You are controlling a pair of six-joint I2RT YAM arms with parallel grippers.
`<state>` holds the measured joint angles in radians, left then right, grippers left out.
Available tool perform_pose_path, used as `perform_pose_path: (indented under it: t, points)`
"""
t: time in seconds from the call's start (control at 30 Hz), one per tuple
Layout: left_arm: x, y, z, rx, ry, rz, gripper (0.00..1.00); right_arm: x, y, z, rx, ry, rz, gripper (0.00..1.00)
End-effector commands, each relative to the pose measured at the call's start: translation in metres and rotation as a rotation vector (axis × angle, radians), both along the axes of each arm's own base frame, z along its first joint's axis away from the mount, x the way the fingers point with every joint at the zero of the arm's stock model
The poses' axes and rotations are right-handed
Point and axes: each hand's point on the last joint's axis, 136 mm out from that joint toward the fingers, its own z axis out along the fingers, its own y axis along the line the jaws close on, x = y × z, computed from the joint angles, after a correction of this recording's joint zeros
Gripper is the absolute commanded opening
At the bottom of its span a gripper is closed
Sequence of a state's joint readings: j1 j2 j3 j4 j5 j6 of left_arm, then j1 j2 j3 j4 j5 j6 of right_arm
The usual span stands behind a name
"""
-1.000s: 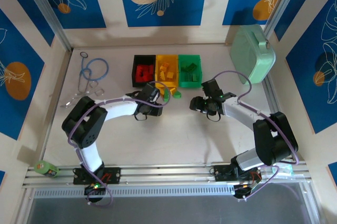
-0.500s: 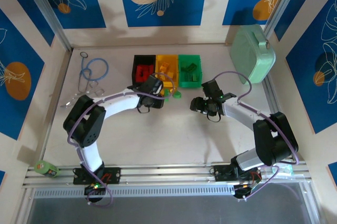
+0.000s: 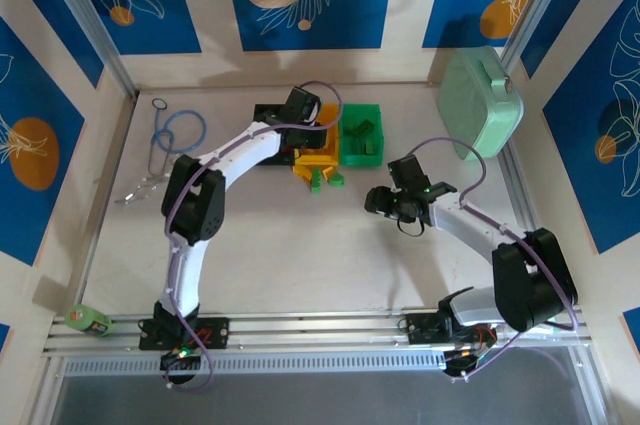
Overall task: Sort the legos into containers by color
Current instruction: Place the lego in the container, then move the lego to the center of the table.
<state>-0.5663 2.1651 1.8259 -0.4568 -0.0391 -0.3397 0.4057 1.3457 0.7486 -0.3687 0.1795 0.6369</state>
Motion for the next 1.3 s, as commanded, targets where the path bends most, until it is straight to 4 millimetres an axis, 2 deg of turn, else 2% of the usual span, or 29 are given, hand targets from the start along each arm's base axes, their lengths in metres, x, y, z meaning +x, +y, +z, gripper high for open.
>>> perform_pose_path:
  t: [0.0,0.13,0.2,0.3,0.4,0.53,0.77,0.97,1.27]
  points:
    - [0.005,0.009,-0.018,0.067,0.052,0.012,0.37,-0.007,-0.005,0.003,-0.006,-0.001,-0.002,0.63]
    - [0.017,0.008,-0.019,0.054,0.041,0.031,0.48,-0.007,-0.006,0.007,-0.005,-0.013,0.001,0.63]
    - [0.021,0.008,-0.018,0.061,0.032,0.038,0.66,-0.007,-0.006,0.009,-0.002,-0.018,0.001,0.63]
    - [0.021,0.012,-0.016,0.077,0.025,0.050,0.72,-0.009,-0.007,0.009,0.005,-0.018,-0.003,0.63]
    - [0.016,0.014,-0.015,0.076,0.035,0.047,0.72,-0.011,-0.007,0.008,0.015,-0.020,-0.008,0.63]
    - [-0.001,0.015,-0.019,0.034,0.058,0.044,0.69,-0.012,-0.006,0.007,0.017,-0.018,-0.009,0.63]
    - [-0.038,0.026,-0.034,-0.049,0.057,0.062,0.51,-0.011,-0.005,0.005,0.022,-0.018,-0.008,0.62]
    - [-0.044,0.027,-0.045,-0.046,0.063,0.038,0.51,-0.011,0.000,0.003,0.027,-0.010,-0.001,0.60]
    - [-0.048,0.018,-0.043,-0.112,0.050,0.007,0.51,-0.014,-0.001,0.003,0.020,-0.010,-0.007,0.60]
